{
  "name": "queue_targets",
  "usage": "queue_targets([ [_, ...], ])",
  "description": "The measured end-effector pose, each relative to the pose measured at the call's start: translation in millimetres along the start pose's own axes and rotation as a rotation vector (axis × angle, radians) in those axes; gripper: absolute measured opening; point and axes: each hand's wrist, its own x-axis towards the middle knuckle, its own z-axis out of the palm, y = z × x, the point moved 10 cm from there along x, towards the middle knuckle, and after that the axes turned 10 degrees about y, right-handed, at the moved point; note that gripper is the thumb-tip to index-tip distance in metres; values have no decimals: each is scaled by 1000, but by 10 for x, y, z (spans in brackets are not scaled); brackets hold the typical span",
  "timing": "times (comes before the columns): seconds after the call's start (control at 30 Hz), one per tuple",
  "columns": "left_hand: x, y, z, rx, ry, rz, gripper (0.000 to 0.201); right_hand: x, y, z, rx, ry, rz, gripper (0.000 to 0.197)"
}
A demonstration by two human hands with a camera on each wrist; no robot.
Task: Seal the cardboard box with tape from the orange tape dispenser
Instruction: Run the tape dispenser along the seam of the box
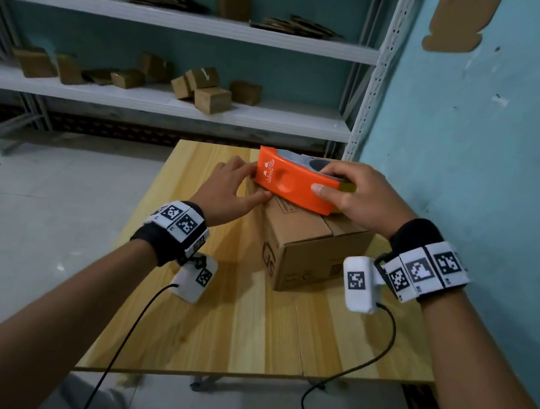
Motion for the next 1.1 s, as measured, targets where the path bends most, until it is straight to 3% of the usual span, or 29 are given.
queue_targets([
  [0.3,-13,37,-48,-11,-5,53,46,-42,24,-37,-90,-7,-27,36],
  [0.4,-33,83,-71,-12,-18,102,40,-55,20,-81,-68,1,-17,31],
  [0.53,-80,109,-6,-68,-92,64,47,-46,69,-122,-34,28,0,27],
  [0.67,-61,77,15,-130,-111,33,32,-44,116,-129,-39,36,2,30],
  [0.93,-71,88,0,-230,-125,-6,72,-64,180,-168,91,41,18,32],
  [1.1,-63,101,22,-235,-154,-10,87,-83,198,-241,249,65,45,28],
])
